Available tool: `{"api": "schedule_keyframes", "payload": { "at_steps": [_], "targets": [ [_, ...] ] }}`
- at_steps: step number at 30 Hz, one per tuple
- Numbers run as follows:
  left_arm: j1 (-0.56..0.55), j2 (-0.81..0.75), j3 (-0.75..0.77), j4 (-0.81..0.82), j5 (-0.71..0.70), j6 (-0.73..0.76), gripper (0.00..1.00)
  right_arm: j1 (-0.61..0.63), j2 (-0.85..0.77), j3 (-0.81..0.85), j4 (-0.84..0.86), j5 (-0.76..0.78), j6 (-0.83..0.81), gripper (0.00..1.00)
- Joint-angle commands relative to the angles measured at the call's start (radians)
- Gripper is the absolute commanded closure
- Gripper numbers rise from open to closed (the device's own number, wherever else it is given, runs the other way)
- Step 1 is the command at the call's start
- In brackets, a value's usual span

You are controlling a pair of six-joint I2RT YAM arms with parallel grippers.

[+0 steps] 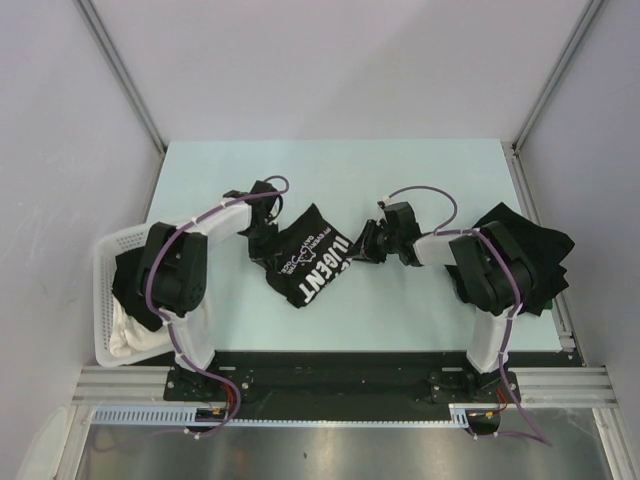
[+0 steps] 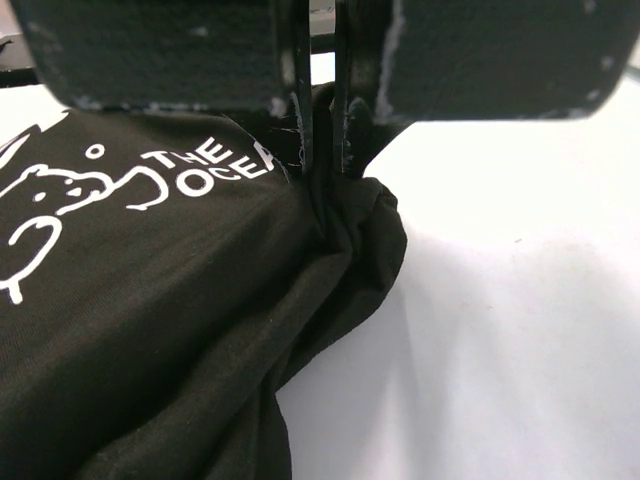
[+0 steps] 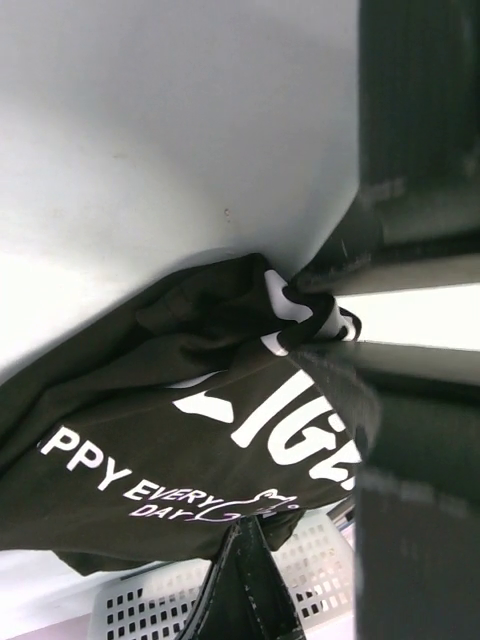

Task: Fold and stack the t-shirts
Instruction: Neatly place the folded tshirt to the corner

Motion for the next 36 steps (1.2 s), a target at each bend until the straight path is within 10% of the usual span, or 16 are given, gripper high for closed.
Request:
{"api": "schedule_keyframes", "payload": {
  "at_steps": [1, 5, 28, 36],
  "targets": [
    [-0.005, -0.057, -0.012, -0.02, -0.013, 0.016, 1.0, 0.003, 0.021, -0.005, 0.028, -0.016, 0.005, 0.79],
    [-0.005, -0.063, -0.012, -0.026, -0.014, 0.02, 1.0, -0.006, 0.026, -0.005, 0.031, -0.02, 0.009, 1.0],
    [-0.028, -0.115, 0.197, -0.104, -0.002, 0.034, 1.0, -0.102, -0.257, 0.024, -0.159, 0.027, -0.12, 1.0],
    [-0.199, -0.046, 0.347, -0.066, 0.082, 0.039, 1.0, -0.158, -0.418, 0.076, -0.336, 0.083, -0.208, 1.0]
  ]
}}
